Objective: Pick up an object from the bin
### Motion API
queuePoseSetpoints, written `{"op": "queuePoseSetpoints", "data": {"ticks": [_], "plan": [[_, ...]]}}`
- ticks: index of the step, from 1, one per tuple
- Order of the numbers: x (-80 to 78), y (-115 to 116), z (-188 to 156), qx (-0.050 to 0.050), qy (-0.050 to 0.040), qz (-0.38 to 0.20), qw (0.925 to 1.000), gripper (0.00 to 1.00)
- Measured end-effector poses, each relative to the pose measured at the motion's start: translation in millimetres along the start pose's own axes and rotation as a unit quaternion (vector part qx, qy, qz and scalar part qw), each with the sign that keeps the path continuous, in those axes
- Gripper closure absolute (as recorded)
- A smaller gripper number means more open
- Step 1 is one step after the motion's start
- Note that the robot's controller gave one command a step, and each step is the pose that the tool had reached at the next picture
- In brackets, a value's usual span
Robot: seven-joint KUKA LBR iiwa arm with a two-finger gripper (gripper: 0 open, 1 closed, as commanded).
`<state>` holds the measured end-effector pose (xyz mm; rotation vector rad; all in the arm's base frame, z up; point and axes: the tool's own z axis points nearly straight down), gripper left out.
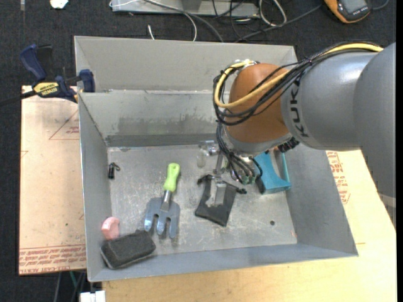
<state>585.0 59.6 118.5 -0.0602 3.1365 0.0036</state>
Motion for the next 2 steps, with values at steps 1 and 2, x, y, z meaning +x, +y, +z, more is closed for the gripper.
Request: {"op": "queuePoseSetpoints", "data": {"ticks": [1, 2], "plan": [[-1.0, -24.9, 3.6, -0.001, -0.0004, -0.071, 0.9975, 0.00], [-11.7, -48.5, 22.4, -0.001, -0.0009, 0.097, 0.9953, 0.00]]}}
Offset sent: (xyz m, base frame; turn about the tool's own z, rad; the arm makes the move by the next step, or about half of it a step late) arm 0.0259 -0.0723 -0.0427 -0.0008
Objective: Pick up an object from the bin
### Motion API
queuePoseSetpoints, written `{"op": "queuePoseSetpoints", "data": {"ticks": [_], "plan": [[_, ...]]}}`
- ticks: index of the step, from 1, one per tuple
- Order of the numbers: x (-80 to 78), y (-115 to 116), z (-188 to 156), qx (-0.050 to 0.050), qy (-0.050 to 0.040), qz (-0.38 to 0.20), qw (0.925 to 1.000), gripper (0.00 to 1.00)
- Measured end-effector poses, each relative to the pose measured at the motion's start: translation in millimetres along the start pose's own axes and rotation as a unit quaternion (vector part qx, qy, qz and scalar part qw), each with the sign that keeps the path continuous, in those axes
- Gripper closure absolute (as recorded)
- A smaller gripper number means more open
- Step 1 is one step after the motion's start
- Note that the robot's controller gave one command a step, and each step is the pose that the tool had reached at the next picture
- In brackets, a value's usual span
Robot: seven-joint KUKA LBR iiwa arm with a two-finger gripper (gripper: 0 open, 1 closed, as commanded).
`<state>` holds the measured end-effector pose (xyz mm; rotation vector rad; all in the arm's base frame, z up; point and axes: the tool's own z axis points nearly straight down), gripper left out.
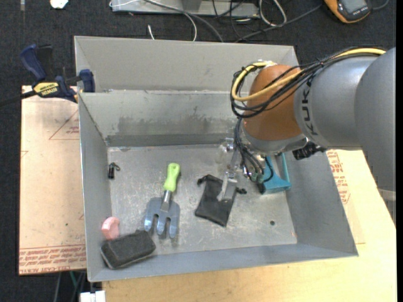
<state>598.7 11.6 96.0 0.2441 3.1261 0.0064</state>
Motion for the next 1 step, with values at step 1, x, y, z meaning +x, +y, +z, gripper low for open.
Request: {"op": "queuePoseSetpoints", "data": {"ticks": [1], "plan": [[15.0, 0.5, 25.0, -0.001, 0.0004, 0.002, 1.0000, 1.00]]}}
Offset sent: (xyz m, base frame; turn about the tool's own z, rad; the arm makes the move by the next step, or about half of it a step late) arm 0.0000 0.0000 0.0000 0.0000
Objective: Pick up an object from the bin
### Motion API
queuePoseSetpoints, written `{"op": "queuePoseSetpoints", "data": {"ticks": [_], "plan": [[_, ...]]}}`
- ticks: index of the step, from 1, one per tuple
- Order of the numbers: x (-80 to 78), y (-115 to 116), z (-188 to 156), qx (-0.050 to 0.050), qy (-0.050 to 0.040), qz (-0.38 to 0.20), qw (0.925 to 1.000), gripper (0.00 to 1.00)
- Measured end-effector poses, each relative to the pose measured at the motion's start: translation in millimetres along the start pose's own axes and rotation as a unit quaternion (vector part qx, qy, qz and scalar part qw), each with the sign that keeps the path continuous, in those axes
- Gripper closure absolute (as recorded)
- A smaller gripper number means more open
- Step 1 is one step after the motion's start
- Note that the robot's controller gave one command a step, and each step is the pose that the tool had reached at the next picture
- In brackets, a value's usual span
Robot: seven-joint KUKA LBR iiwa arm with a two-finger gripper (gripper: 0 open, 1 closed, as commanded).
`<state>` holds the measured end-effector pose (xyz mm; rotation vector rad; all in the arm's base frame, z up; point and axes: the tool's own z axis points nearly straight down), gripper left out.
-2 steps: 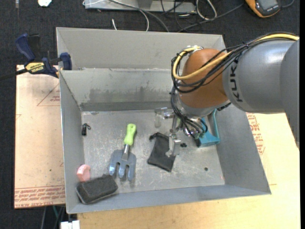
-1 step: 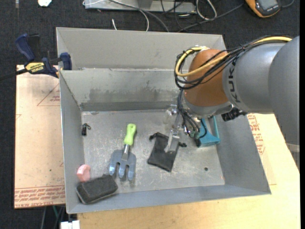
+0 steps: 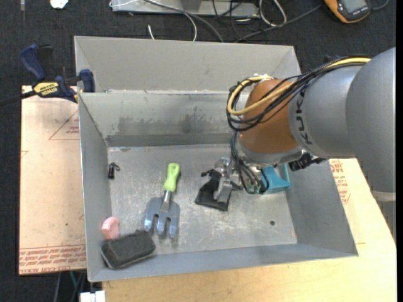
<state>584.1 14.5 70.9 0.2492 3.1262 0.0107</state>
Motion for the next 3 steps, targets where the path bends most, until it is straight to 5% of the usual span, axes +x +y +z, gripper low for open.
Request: {"op": "queuePoseSetpoints", "data": {"ticks": [1, 3], "plan": [[0.0, 0.0, 0.0, 0.000, 0.0000, 0.000, 1.0000, 1.00], [-8.1, -14.2, -137.9, 0.000, 0.0014, -0.007, 1.0000, 1.00]]}}
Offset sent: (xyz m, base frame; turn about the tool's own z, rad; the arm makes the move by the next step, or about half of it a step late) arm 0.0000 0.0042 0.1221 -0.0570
